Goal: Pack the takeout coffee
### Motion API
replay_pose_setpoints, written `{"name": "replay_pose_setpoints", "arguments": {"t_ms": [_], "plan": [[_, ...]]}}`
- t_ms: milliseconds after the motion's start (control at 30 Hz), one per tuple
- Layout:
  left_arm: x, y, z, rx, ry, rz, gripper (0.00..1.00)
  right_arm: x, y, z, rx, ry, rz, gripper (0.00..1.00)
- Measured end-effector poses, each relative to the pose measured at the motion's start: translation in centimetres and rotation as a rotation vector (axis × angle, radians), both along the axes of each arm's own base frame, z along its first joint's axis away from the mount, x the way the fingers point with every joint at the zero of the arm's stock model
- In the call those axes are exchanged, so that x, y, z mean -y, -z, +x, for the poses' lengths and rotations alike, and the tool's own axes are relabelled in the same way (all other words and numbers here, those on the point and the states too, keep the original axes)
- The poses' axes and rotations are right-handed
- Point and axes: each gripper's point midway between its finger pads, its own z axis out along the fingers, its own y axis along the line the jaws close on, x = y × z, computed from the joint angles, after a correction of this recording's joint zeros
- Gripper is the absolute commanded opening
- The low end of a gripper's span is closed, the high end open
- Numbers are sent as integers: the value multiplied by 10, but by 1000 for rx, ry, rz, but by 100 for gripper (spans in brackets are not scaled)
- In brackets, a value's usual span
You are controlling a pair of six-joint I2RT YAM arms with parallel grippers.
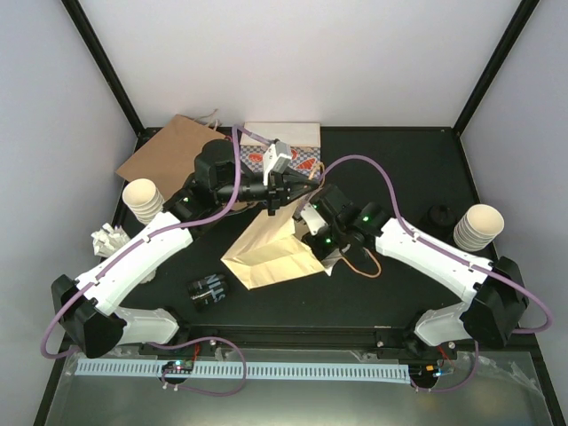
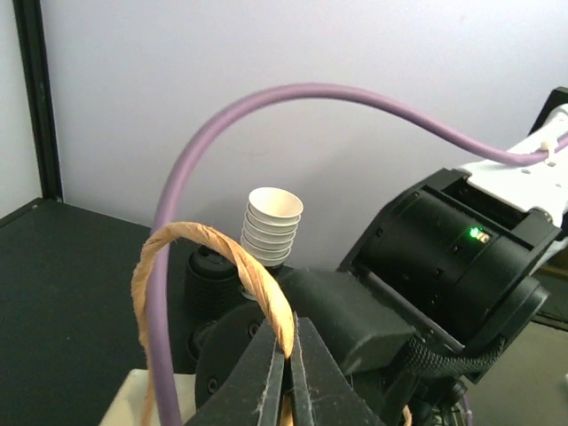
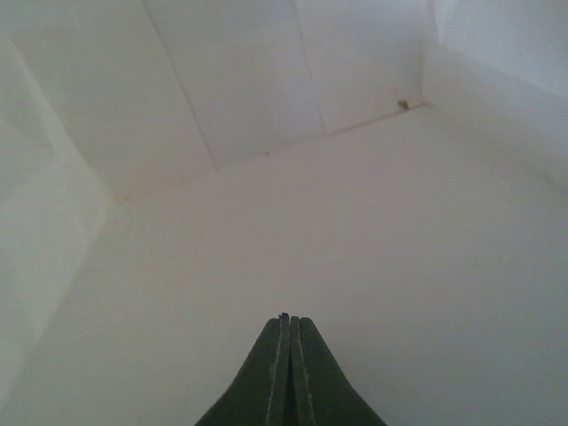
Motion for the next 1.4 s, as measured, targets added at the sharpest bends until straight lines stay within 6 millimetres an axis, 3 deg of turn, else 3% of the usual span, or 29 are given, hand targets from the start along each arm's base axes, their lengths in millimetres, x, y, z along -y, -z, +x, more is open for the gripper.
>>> {"name": "replay_pose_setpoints", "arguments": {"t_ms": [133, 367, 667, 833, 1100, 1233, 1400], "plan": [[-1, -2, 8, 12, -49, 4, 2, 10, 15, -4, -12, 0, -56, 1], [-6, -29, 19, 124, -121, 2, 2, 28, 25, -5, -8, 16, -151, 2], [-7, -21, 24, 147, -146, 33, 2, 45, 20, 3, 28, 53, -259, 2], [-4, -16, 18, 113, -110, -8, 2, 36, 14, 6, 34, 46, -212, 2], [0, -19, 6, 56, -32, -92, 1, -3, -1, 9, 12, 19, -20, 2], [0, -25, 3, 61, -15, -113, 2, -16, 6, 7, -28, -7, 17, 2], [0, -32, 1, 65, 0, -137, 2, -16, 20, 3, -59, -14, 10, 1]]}}
